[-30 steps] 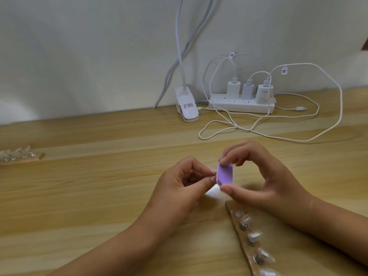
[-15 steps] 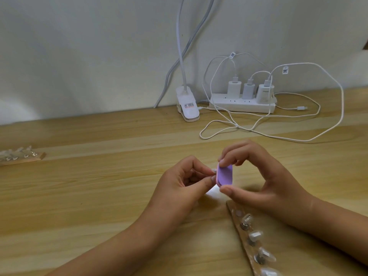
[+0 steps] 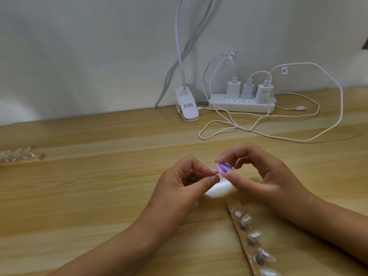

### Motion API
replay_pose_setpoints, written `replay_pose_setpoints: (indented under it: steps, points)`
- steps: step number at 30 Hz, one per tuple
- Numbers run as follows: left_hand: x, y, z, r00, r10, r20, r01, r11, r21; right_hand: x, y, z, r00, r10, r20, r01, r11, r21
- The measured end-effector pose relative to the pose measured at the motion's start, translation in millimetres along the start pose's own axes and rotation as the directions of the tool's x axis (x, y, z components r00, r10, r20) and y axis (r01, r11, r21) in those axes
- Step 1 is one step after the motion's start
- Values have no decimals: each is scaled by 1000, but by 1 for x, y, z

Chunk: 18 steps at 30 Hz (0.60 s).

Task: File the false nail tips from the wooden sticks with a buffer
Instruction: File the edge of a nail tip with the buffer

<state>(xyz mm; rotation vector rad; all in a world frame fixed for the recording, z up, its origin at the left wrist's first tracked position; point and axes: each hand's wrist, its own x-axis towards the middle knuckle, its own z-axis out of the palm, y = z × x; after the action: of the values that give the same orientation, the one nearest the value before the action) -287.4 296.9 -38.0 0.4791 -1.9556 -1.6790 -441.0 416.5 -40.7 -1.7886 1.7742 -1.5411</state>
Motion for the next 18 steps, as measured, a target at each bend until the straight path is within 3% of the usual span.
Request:
replay_pose_setpoints:
  steps: [3,6,9,18]
  points:
    - [0,0,0,1000,16,1,-16,1000,11,0,-3,-1,995,102,-4,-100,985,137]
    - [0,0,0,1000,17,6,-17,1000,20,0,-6,0,997,76,5,-76,987,144]
    - [0,1,0,1000,17,6,-18,999,28,0,-5,2,987,156,35,-159,971,179]
    - [-1,2,0,1000,-1,9,1,1000,27,0,-8,1,994,107,2,-106,986,129]
